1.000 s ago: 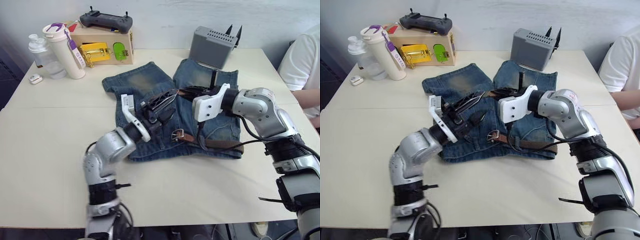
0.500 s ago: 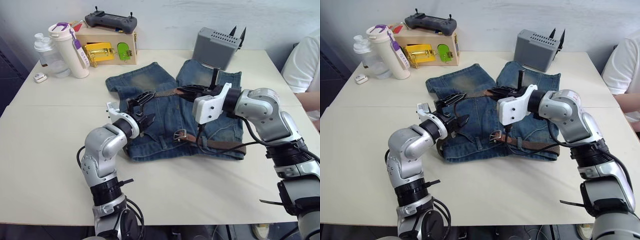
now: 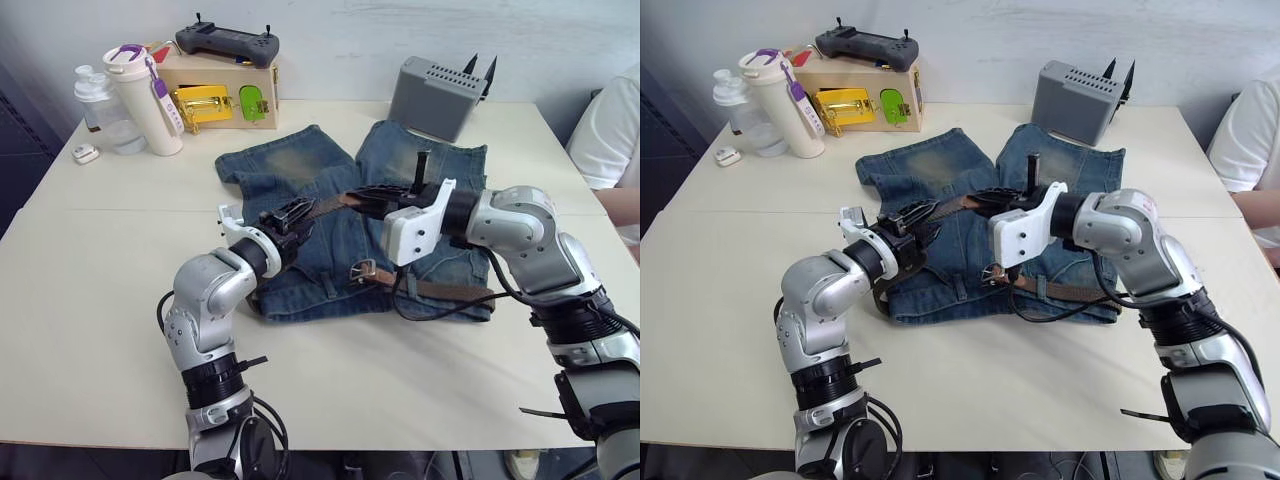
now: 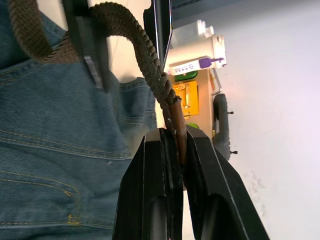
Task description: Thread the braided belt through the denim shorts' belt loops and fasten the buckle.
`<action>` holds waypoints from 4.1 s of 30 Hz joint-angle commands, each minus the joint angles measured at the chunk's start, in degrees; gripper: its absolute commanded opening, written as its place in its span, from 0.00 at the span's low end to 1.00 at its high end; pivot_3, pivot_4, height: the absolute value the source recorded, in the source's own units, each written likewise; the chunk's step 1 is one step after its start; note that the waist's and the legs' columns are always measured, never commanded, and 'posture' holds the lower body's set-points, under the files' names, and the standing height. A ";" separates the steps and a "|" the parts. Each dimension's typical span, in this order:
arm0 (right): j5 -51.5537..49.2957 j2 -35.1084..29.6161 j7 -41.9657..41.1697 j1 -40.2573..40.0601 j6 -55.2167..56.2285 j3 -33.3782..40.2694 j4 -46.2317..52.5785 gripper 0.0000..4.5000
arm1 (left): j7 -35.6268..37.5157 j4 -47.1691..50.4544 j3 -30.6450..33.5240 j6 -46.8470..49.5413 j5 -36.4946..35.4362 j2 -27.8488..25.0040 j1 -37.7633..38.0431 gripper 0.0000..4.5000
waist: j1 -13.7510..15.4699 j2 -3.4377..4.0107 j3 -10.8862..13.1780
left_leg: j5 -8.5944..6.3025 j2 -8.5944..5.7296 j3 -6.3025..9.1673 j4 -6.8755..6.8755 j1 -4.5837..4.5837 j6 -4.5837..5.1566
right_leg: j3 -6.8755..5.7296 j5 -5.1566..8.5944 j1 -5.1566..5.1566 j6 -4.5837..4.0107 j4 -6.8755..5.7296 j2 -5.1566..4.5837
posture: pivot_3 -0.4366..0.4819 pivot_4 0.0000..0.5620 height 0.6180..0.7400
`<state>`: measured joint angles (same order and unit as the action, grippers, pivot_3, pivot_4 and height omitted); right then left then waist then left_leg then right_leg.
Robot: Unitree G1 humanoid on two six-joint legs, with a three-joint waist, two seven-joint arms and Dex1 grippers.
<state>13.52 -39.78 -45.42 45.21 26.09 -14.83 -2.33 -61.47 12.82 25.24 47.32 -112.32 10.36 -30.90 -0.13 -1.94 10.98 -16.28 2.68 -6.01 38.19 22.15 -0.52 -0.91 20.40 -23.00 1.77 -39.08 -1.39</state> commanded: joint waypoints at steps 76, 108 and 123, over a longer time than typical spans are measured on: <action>-35.63 -14.54 -18.05 -4.04 -57.21 10.02 20.78 0.98 | 10.72 7.18 -21.82 -3.12 15.22 -30.58 11.19 0.00 | -0.09 0.01 0.02 | -0.01 -0.02 0.53 -0.40 -0.04 0.00 | -0.44 -0.05 0.46 0.05 0.80 -0.09 | 0.48 0.27 0.96; -5.09 -10.10 -0.64 -23.14 -24.50 0.19 26.20 0.98 | 7.95 -11.14 -29.00 6.95 20.37 -15.60 6.10 0.00 | 1.83 0.14 -0.06 | 0.15 -0.37 0.68 -0.50 -0.14 0.22 | -0.44 -0.29 0.81 0.44 1.22 -0.26 | 0.48 0.27 0.96; 6.57 -9.89 6.45 -26.84 -4.31 2.27 14.61 0.98 | 10.63 -14.03 -27.16 11.65 24.58 -13.43 5.06 0.00 | 1.78 0.13 -0.05 | 0.27 -1.01 0.70 -1.02 -0.94 0.49 | -0.71 -0.44 1.66 0.75 1.65 -0.97 | 0.48 0.27 0.96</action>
<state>20.13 -48.96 -39.78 18.38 19.74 -14.77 12.50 -50.37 1.33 -0.01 56.39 -88.81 -4.00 -27.53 1.65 -1.81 10.92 -16.02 1.67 -5.30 37.17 21.21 -0.03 -1.63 19.95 -21.34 2.52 -37.43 -2.36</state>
